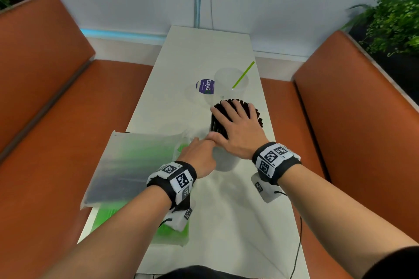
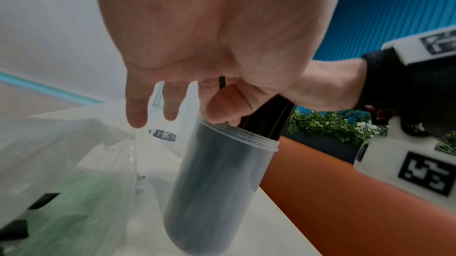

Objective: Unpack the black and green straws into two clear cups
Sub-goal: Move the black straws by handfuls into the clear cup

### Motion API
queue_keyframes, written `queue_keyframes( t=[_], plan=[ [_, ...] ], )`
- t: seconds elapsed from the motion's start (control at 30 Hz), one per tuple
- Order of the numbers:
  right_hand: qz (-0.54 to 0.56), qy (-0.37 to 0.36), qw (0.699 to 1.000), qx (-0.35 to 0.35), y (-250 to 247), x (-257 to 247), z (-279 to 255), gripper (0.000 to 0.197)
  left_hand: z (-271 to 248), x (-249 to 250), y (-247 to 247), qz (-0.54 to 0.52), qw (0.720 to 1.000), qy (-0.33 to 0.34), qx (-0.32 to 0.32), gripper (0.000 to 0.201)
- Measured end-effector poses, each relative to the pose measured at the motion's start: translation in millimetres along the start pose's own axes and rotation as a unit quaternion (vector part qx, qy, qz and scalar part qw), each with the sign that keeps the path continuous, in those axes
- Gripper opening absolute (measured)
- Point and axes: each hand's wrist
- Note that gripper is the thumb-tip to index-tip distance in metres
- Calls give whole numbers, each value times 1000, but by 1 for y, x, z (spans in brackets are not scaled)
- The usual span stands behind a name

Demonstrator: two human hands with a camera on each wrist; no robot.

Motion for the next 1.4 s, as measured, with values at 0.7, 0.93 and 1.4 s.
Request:
queue_keyframes(
  t=[0.7,0.93,1.4],
  plan=[
    [70,125,989,-34,-6,16,23,80,1,-13,-3,29,999,24,-26,68],
    [274,117,948,114,-50,6,29,53,1,-59,-23,-82,988,-73,113,45],
    [471,84,876,-58,20,-93,27,18,-11,-96,-17,-229,954,-130,143,51]
  ],
)
Point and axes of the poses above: each hand's wrist, its own z-axis towards the middle knuckle, its own y-axis out of the palm, x = y × z, and after that the axes turned 8 degrees about -y, right-handed
